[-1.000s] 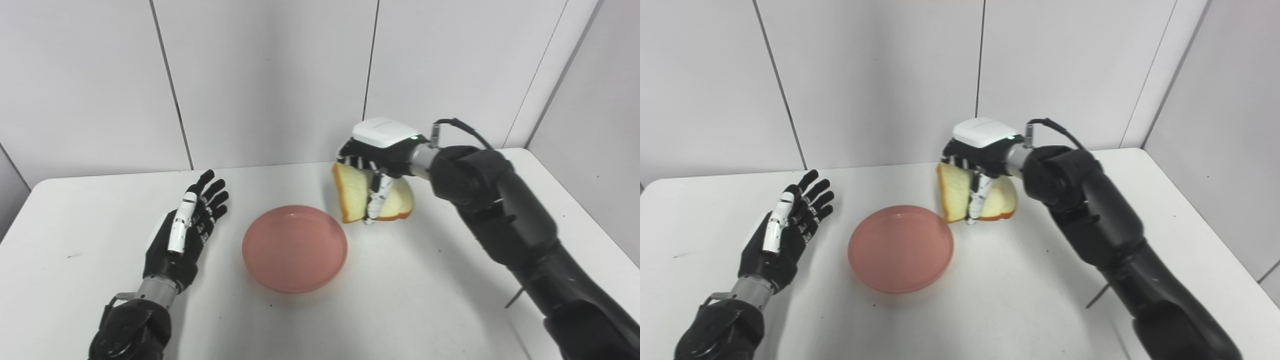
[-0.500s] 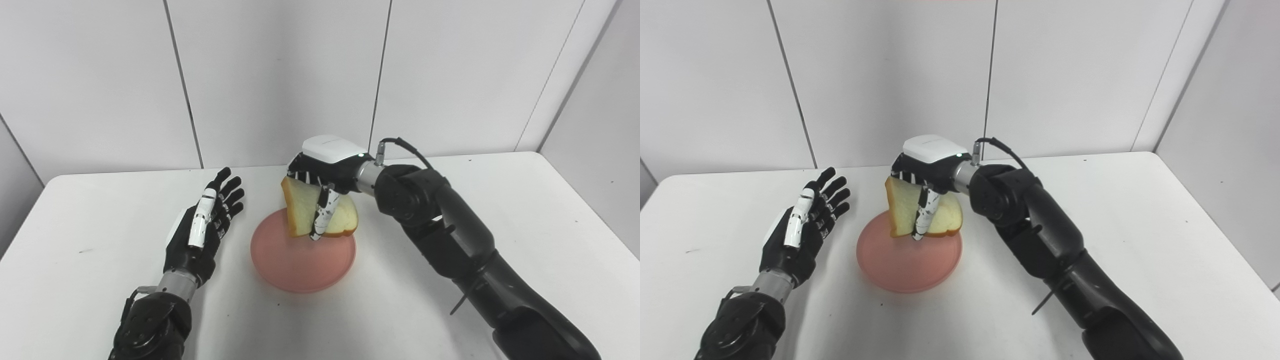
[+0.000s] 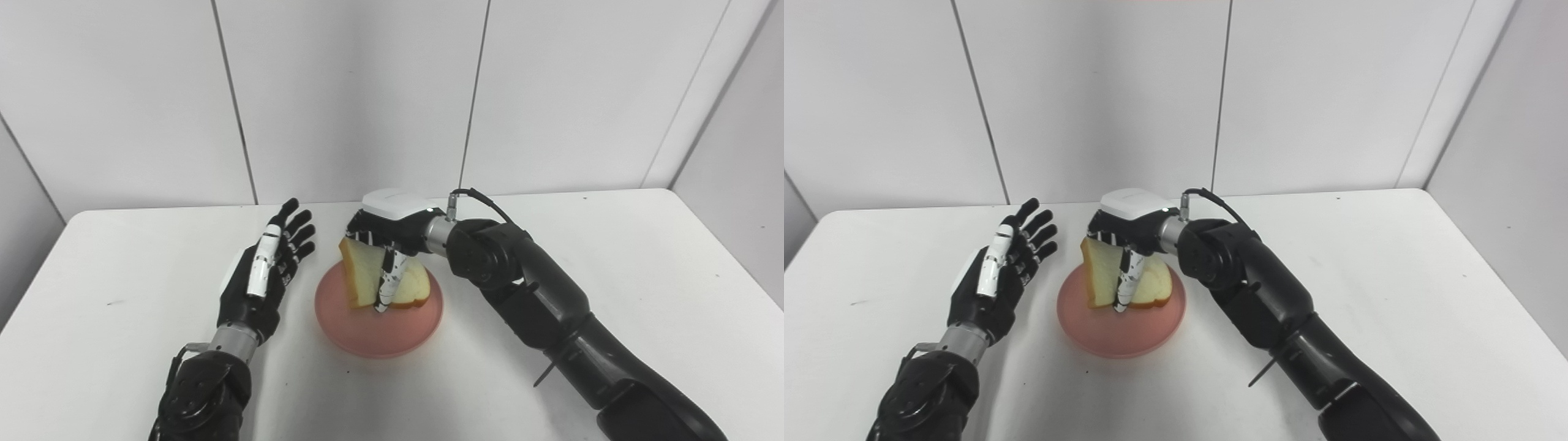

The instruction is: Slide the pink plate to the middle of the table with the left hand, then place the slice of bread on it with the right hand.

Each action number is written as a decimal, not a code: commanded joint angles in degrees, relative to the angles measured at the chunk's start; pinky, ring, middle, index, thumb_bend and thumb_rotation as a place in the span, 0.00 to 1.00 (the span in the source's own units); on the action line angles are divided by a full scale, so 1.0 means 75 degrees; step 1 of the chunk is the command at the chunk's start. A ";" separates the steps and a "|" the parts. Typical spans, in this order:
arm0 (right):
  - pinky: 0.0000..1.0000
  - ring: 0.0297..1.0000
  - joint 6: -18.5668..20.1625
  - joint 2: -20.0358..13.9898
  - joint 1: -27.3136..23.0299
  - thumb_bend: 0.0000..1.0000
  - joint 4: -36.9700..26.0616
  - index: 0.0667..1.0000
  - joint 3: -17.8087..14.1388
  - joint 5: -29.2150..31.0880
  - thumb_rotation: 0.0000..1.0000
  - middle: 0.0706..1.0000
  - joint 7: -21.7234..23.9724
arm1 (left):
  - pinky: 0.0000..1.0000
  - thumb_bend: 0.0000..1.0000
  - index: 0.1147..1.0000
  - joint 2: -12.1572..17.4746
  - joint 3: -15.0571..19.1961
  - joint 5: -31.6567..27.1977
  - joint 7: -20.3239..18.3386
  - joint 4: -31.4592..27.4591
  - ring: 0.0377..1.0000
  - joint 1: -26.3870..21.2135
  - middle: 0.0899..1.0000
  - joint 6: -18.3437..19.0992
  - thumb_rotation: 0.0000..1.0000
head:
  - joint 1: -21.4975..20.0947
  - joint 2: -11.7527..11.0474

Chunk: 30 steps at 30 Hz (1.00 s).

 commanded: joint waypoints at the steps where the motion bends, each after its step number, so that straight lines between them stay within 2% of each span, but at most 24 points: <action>1: 0.47 0.41 -0.0427 -0.0049 -0.0432 0.52 0.0026 0.48 0.0001 -0.0029 0.00 0.46 -0.0321 | 0.92 0.40 0.91 -0.0039 -0.0010 0.0075 0.0059 -0.0305 0.92 -0.0360 0.92 -0.0208 1.00 | 0.0001 0.0004; 5: 0.40 0.38 -0.0597 -0.0046 -0.0404 0.51 0.0306 0.49 0.0056 0.0004 0.00 0.45 -0.0451 | 0.93 0.41 0.91 -0.0040 0.0004 0.0017 0.0099 -0.0363 0.93 -0.0369 0.92 -0.0105 1.00 | -0.0010 0.0046; 10: 0.38 0.38 -0.0426 0.0072 -0.0335 0.52 0.0451 0.49 0.0110 -0.0045 0.00 0.46 -0.0474 | 0.93 0.41 0.91 0.0013 -0.0046 0.0069 0.0103 -0.0394 0.92 -0.0370 0.92 -0.0108 1.00 | -0.0019 0.0058; 13: 0.43 0.41 -0.0316 0.0142 -0.0311 0.52 0.0460 0.46 0.0161 -0.0072 0.00 0.48 -0.0405 | 0.93 0.41 0.91 0.0018 -0.0053 0.0060 0.0101 -0.0435 0.92 -0.0368 0.92 -0.0115 1.00 | -0.0018 0.0103; 16: 0.36 0.37 -0.0153 0.0208 -0.0295 0.51 0.0423 0.51 0.0192 -0.0071 0.00 0.44 -0.0272 | 0.93 0.41 0.91 0.0032 -0.0060 0.0087 0.0118 -0.0463 0.92 -0.0381 0.92 -0.0111 1.00 | -0.0010 0.0138; 17: 0.40 0.37 -0.0105 0.0220 -0.0296 0.51 0.0393 0.53 0.0202 -0.0062 0.00 0.45 -0.0203 | 0.93 0.40 0.91 0.0032 -0.0052 0.0079 0.0124 -0.0474 0.92 -0.0386 0.92 -0.0097 1.00 | -0.0010 0.0138; 18: 0.49 0.51 -0.0074 0.0223 -0.0298 0.55 0.0360 0.54 0.0210 -0.0054 0.05 0.58 -0.0140 | 0.93 0.40 0.91 0.0030 -0.0039 0.0061 0.0124 -0.0484 0.92 -0.0390 0.92 -0.0080 1.00 | -0.0010 0.0138; 19: 0.57 0.63 -0.0052 0.0217 -0.0300 0.68 0.0318 0.67 0.0213 -0.0040 0.04 0.67 -0.0071 | 0.94 0.40 0.91 0.0027 -0.0033 0.0050 0.0125 -0.0503 0.92 -0.0394 0.92 -0.0060 1.00 | -0.0004 0.0153; 20: 0.58 0.64 -0.0040 0.0207 -0.0293 0.69 0.0257 0.69 0.0202 -0.0027 0.04 0.69 -0.0012 | 0.94 0.40 0.91 0.0034 -0.0033 0.0047 0.0118 -0.0515 0.92 -0.0400 0.92 -0.0051 1.00 | -0.0004 0.0153; 22: 0.63 0.71 -0.0022 0.0193 -0.0275 0.77 0.0157 0.77 0.0178 -0.0025 0.14 0.76 0.0067 | 0.94 0.40 0.91 0.0051 -0.0042 0.0056 0.0105 -0.0522 0.92 -0.0406 0.92 -0.0054 1.00 | -0.0004 0.0153; 25: 0.67 0.80 0.0071 0.0216 -0.0217 0.85 -0.0005 0.86 0.0063 0.0089 0.21 0.84 0.0142 | 0.94 0.39 0.91 0.0043 -0.0024 0.0035 0.0120 -0.0536 0.93 -0.0409 0.92 -0.0057 1.00 | -0.0004 0.0153; 27: 0.77 0.87 0.0184 0.0214 -0.0205 0.90 -0.0156 0.90 0.0005 0.0141 0.26 0.89 0.0243 | 0.94 0.39 0.92 0.0057 -0.0026 0.0034 0.0113 -0.0564 0.93 -0.0416 0.93 -0.0031 1.00 | 0.0003 0.0183; 30: 0.84 0.92 0.0529 0.0177 -0.0266 0.93 -0.0374 0.94 0.0020 0.0120 0.31 0.94 0.0573 | 0.94 0.40 0.92 0.0056 -0.0013 0.0020 0.0125 -0.0597 0.93 -0.0425 0.93 0.0022 1.00 | 0.0003 0.0183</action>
